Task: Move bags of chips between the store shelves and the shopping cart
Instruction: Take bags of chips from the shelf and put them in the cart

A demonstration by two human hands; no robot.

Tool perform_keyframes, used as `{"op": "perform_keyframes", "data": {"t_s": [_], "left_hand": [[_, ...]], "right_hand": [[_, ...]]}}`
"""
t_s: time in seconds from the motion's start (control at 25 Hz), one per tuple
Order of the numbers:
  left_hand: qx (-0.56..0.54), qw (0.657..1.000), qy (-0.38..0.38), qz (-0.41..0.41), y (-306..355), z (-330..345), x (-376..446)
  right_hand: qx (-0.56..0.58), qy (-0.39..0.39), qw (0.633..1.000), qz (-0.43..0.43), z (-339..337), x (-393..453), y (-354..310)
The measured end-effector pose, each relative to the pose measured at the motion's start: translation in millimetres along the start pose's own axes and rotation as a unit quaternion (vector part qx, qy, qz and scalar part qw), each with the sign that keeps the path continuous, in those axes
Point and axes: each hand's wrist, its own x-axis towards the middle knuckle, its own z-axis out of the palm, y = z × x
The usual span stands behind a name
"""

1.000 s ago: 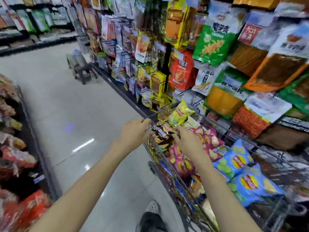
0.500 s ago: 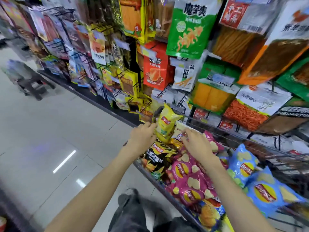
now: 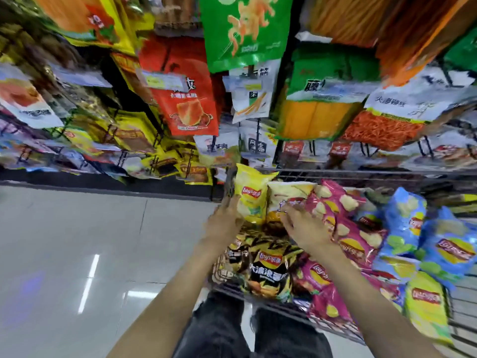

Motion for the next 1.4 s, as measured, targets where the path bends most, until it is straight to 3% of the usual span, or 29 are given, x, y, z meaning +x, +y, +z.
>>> {"op": "perform_keyframes", "data": {"t_s": [0.2,0.44,0.8,1.16,1.4], "left_hand": [[-0.1,0.992,-0.08,0.004,-18,19,49],[-0.229,0.96,-0.136,-0.091,-7,36,94],[-0.364,0.914,-0.067,-0.165,1,58,102],[-0.332,0.94,0.048,-0.055,18,40,87],[-0.326,0.943,0.062,0.041,133,11,27]], "right_hand": [[0.068,-0.031,0.996,0.053,17,16,-4],[0.103,-0.053,0.988,0.101,19,32,-12],[0.151,-0.009,0.983,0.101,18,5,-11],[0.169,0.075,0.971,0.15,-7,-62,34],[0.161,0.1,0.966,0.176,-11,-128,99]]}}
